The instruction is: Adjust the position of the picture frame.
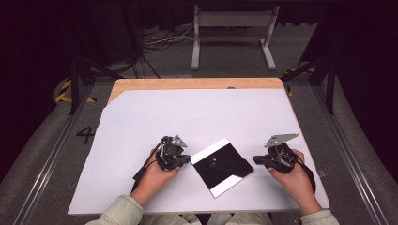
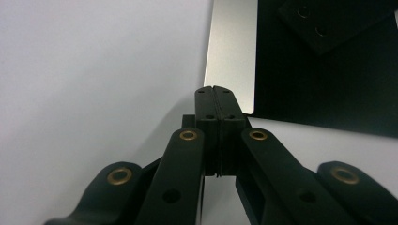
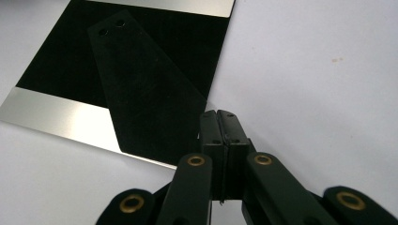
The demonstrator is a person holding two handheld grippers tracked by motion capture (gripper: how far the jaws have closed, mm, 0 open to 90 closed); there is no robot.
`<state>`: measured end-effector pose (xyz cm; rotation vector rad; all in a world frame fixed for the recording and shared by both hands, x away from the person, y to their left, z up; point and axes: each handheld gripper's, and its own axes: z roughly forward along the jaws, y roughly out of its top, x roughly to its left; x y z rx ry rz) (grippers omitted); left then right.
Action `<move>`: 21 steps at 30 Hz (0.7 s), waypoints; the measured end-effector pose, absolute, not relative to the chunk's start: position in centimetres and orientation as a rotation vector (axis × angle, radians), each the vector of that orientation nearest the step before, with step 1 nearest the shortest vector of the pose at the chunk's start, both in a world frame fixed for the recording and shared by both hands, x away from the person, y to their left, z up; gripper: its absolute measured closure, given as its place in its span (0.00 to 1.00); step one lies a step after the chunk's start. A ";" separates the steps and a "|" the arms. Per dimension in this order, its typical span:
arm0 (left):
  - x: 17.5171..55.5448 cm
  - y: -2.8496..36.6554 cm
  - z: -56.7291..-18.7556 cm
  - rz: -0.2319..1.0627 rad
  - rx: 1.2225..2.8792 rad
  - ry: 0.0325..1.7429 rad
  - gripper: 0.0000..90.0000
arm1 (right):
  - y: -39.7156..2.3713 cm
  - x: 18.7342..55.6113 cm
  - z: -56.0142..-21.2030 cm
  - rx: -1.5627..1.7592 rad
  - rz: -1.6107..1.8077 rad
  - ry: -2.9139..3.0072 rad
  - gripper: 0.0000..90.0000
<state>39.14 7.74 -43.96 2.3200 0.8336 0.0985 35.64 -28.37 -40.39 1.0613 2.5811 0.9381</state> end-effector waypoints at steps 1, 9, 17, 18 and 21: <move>39.3 7.7 -44.0 0.089 2.305 0.849 1.00 | -28.4 35.6 -40.4 1.069 0.935 2.579 1.00; 40.2 6.5 -43.9 0.107 2.284 0.866 1.00 | -28.7 35.5 -40.6 1.097 0.891 2.569 1.00; 40.0 7.2 -42.8 0.126 2.232 0.865 1.00 | -28.7 35.3 -41.2 1.111 0.836 2.575 1.00; 39.9 7.4 -42.6 0.130 2.223 0.865 1.00 | -28.7 35.3 -41.3 1.113 0.831 2.579 1.00; 39.6 8.1 -41.9 0.141 2.196 0.870 0.99 | -28.4 35.3 -41.7 1.123 0.795 2.605 1.00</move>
